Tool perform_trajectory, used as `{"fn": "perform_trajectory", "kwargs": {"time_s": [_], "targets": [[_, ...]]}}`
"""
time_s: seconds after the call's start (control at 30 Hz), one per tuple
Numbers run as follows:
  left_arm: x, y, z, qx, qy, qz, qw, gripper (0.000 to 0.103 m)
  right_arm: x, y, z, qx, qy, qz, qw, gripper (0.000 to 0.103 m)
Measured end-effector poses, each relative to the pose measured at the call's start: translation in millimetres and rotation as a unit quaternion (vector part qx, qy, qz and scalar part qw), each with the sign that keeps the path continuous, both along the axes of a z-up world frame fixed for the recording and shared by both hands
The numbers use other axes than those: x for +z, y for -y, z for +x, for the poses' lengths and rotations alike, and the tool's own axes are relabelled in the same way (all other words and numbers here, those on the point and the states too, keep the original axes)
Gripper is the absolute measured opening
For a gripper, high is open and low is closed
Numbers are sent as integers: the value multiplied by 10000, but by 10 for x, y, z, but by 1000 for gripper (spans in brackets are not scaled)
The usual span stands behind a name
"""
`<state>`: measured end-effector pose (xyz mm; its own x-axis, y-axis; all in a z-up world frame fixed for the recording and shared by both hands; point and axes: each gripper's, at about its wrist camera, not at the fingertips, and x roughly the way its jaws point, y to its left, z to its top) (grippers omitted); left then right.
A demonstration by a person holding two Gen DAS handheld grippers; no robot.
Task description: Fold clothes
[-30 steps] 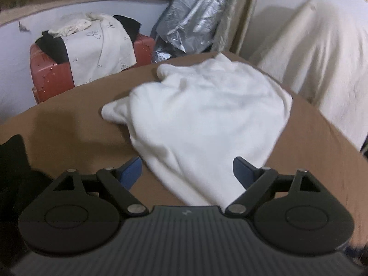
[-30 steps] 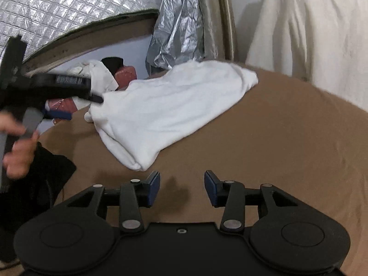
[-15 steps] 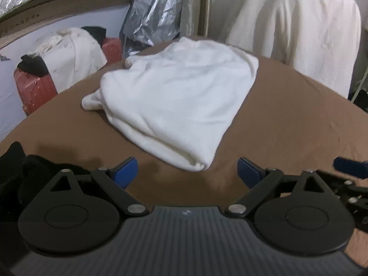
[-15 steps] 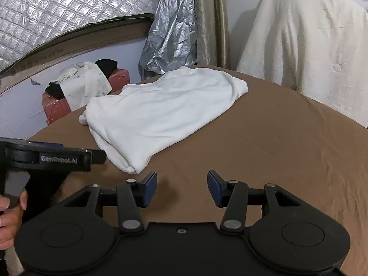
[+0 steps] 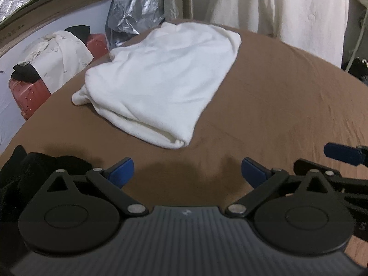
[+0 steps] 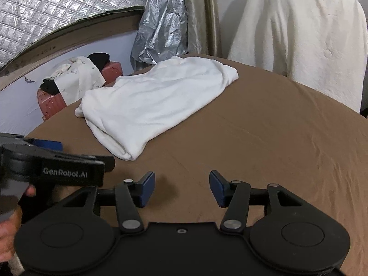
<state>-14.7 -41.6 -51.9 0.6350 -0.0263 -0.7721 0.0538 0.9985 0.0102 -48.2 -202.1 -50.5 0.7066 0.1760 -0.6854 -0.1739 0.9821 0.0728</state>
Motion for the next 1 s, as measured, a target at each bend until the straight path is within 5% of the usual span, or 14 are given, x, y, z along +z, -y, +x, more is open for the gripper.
{"fn": "perform_trajectory", "kwargs": {"time_s": [1.0], "targets": [[8,92,-59,-5,120,142,9998,102,33,200,-86,-257,-47,80,9996,66]]}}
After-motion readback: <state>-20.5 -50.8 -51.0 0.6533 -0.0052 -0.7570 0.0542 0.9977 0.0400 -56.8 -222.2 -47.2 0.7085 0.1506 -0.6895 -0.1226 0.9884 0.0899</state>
